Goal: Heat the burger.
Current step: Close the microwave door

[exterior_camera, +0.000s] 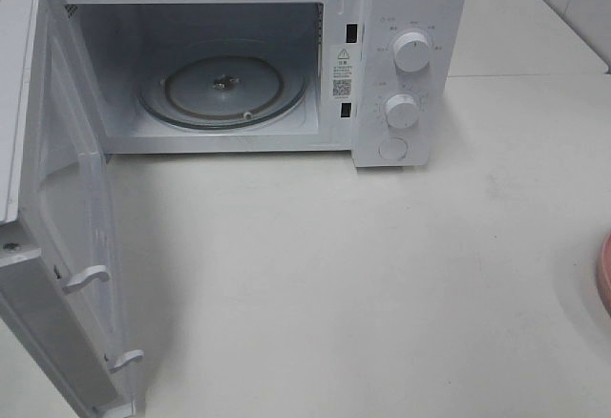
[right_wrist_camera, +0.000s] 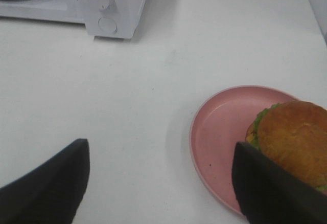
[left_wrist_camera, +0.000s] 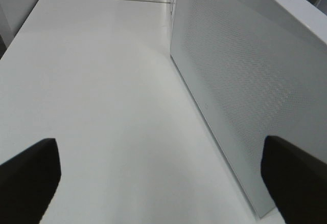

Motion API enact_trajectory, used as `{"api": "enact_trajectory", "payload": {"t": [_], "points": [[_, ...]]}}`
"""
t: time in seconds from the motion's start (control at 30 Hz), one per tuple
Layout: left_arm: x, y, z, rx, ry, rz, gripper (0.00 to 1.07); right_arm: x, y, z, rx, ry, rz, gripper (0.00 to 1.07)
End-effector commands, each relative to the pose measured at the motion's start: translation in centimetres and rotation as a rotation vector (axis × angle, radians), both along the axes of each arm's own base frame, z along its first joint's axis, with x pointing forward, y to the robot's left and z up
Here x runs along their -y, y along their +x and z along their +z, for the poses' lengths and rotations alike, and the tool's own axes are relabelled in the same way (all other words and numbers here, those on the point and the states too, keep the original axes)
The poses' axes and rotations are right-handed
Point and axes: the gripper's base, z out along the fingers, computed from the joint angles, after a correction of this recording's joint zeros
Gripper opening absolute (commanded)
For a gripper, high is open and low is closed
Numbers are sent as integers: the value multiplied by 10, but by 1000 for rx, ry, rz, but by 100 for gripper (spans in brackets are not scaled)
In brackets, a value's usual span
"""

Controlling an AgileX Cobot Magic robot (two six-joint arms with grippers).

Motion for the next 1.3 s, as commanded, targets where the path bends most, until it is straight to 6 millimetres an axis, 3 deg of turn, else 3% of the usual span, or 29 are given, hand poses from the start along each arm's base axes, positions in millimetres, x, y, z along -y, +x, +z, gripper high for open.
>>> {"api": "enact_trajectory", "payload": {"t": [0.03,1.3], "points": [[0,0,0,12,2,4,100,0,-11,-2,71,-8,-29,76],[0,0,0,13,2,4,100,-3,-13,-2,81,-19,-32,76]]}}
